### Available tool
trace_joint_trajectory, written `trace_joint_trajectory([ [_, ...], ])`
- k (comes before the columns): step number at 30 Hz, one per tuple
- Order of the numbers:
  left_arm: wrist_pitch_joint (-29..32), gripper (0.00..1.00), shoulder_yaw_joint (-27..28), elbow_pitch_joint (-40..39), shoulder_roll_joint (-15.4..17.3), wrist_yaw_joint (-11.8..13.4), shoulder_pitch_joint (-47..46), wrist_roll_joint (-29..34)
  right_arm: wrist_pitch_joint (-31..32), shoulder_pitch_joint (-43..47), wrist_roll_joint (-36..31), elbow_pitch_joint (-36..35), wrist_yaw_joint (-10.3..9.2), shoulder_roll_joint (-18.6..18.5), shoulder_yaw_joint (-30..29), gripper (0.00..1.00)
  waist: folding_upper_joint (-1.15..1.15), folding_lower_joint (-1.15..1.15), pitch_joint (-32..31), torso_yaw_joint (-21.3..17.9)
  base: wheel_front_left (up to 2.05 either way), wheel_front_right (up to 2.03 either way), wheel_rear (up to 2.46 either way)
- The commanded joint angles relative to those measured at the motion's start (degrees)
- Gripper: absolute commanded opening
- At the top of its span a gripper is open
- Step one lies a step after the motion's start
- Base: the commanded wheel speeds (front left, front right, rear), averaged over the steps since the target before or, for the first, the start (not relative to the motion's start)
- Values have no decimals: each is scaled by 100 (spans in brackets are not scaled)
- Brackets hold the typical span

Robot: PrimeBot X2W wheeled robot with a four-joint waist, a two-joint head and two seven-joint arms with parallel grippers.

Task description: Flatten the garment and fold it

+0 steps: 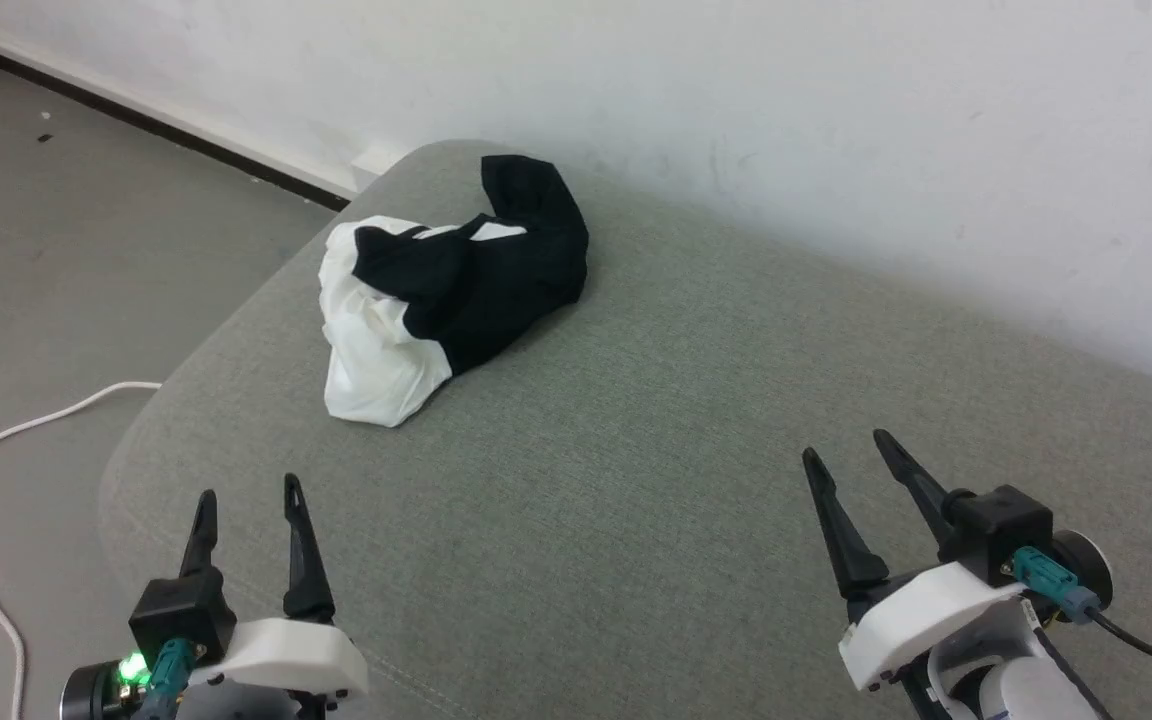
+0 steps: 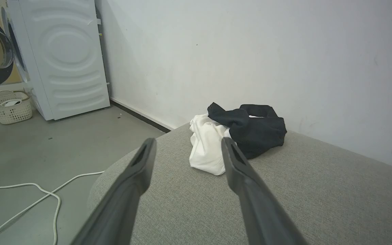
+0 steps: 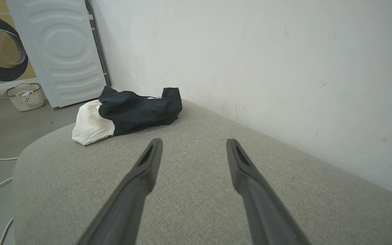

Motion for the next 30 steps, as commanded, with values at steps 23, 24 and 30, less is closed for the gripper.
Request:
trace_joint_trajectory([
  [23,-172,100,-66,-43,186,299,154,-256,-116,-92,126,89,-12,23,61,100,0,0,2,502,0,0,0],
  [24,-159,100,-47,-55,205,296,144,-273,-112,-90,126,82,-12,23,61,100,0,0,18,510,0,0,0],
  [30,-20,100,86,-68,423,54,-433,-494,7,-209,-11,-55,-12,23,81,100,0,0,415,351,0,0,0],
])
